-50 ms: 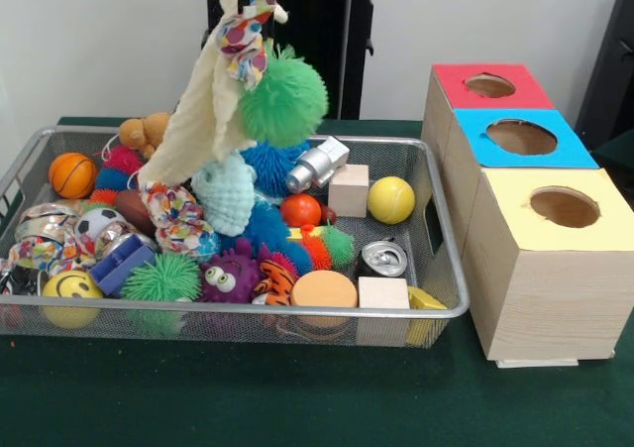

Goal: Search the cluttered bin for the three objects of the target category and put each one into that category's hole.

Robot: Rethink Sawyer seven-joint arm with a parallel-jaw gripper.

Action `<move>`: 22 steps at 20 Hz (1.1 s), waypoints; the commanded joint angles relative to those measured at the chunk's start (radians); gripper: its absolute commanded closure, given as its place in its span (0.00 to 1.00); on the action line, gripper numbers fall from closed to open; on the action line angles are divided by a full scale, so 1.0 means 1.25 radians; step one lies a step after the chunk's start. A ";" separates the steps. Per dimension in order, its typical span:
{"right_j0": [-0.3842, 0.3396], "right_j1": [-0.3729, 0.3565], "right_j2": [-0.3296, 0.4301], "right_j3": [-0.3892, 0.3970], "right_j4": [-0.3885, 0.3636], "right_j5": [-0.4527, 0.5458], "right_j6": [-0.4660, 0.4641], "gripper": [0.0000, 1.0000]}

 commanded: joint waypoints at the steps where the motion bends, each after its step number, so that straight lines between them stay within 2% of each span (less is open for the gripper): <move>1: -0.006 0.113 -0.044 0.070 -0.069 -0.099 0.022 1.00; 4: -0.013 0.122 -0.049 0.079 -0.085 -0.137 0.014 1.00; 5: -0.014 0.120 -0.052 0.084 -0.087 -0.152 0.017 0.00; 11: -0.013 0.114 -0.068 0.119 -0.096 -0.179 0.026 0.00; 22: 0.021 0.106 -0.102 0.140 -0.077 -0.187 0.058 0.00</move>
